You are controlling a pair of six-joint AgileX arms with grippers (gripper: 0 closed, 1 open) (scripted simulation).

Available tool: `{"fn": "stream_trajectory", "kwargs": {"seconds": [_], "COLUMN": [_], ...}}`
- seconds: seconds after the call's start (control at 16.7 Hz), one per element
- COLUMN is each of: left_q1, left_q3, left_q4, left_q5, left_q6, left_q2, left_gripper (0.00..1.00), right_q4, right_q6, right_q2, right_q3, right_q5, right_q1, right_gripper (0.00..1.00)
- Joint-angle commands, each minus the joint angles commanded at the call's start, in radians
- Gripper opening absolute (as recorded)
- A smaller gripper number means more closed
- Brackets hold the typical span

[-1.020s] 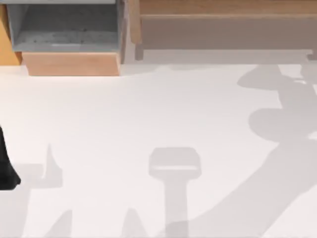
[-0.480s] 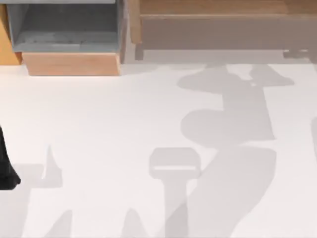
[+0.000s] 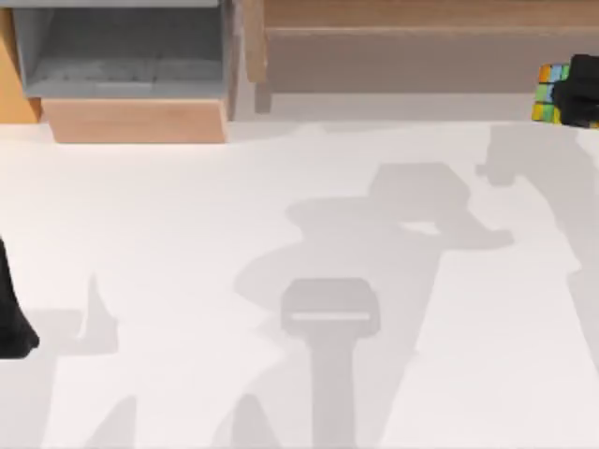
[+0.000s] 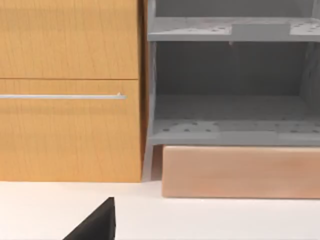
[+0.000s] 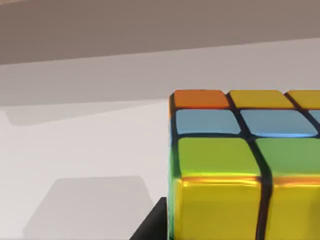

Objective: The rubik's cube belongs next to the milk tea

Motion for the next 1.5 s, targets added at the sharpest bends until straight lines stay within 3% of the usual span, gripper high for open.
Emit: {"fn": "stream_trajectory", "kwargs": {"seconds": [0.36, 0.66, 0.9, 1.5], "left_q1": [0.000, 0.000, 0.000, 0.000], "left_q3": [0.000, 0.000, 0.000, 0.000], "left_q4": [0.000, 0.000, 0.000, 0.000], "left_q5": [0.000, 0.000, 0.000, 0.000], "left_q6": [0.000, 0.000, 0.000, 0.000], "left_q2": [0.000, 0.000, 0.000, 0.000], "left_gripper": [1.00, 1.00, 1.00, 1.00], "right_q4": [-0.566, -0.879, -0.971, -0.944], "right_q6": [0.088, 0.130, 0.142, 0.143], "right_q2": [-0.203, -0.376, -0.440, -0.446], "right_q3": [-0.206, -0.311, -0.330, -0.354], "right_q5": [0.089, 0.167, 0.197, 0.177], "right_q1": [0.160, 0.252, 0.281, 0.311], "right_gripper": [0.00, 0.00, 0.00, 0.00]}}
